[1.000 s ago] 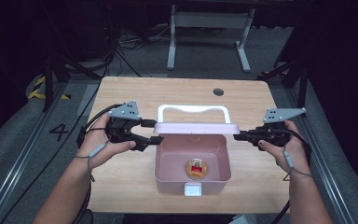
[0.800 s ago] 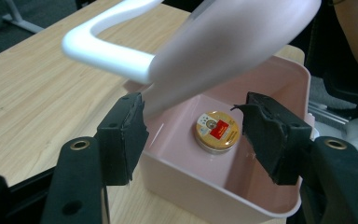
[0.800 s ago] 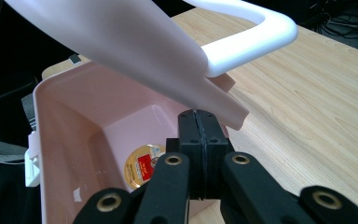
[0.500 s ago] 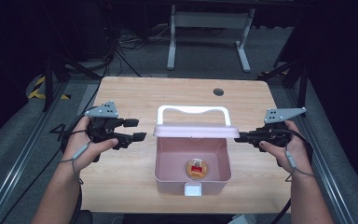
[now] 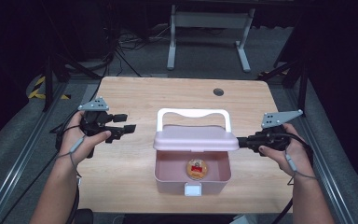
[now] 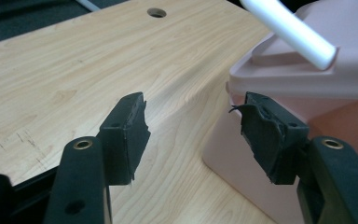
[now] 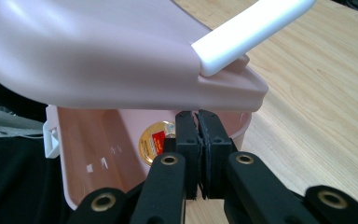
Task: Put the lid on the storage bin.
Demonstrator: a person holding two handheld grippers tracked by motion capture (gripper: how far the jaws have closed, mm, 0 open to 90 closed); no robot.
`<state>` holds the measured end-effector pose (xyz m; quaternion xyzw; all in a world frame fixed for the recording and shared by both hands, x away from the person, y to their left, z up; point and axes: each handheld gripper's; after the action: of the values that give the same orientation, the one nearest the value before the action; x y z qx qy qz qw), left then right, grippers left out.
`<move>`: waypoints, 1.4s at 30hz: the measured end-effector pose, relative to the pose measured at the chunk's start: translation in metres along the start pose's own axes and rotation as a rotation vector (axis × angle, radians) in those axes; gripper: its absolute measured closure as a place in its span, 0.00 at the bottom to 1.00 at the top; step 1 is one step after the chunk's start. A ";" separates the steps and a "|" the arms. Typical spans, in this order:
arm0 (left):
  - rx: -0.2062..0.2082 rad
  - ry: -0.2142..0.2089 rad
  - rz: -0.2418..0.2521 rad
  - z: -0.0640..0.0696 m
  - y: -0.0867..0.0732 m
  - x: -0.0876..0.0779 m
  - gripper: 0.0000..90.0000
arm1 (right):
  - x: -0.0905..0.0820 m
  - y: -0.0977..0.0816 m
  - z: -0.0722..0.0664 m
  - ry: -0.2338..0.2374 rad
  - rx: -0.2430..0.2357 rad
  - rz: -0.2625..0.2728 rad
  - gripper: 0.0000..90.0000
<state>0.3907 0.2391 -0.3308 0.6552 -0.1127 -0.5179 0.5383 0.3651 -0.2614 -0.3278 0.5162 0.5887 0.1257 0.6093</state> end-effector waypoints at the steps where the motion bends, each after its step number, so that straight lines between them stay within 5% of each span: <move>1: 0.000 0.000 0.000 0.000 0.000 0.000 0.45 | 0.000 0.000 0.000 0.002 0.000 -0.006 0.98; 14: -0.035 0.005 -0.029 -0.015 -0.007 0.015 0.46 | 0.008 -0.007 -0.009 0.005 -0.050 -0.121 0.99; 33: -0.067 0.000 -0.046 -0.024 -0.014 0.019 0.46 | 0.016 -0.010 -0.011 0.022 -0.083 -0.214 0.99; 37: -0.063 0.005 -0.051 -0.025 -0.015 0.021 0.46 | 0.013 -0.008 -0.013 0.080 -0.077 -0.160 0.97; 42: -0.073 -0.001 -0.052 -0.024 -0.016 0.021 0.46 | 0.012 -0.008 -0.014 0.078 -0.084 -0.160 0.97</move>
<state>0.4124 0.2450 -0.3581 0.6376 -0.0769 -0.5356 0.5484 0.3528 -0.2486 -0.3377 0.4361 0.6456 0.1213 0.6150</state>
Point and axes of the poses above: each handheld gripper's, and its own axes: x roughly forward along the jaws, y roughly out of its top, z roughly to its right, and after that the axes turned 5 degrees about x, right-handed
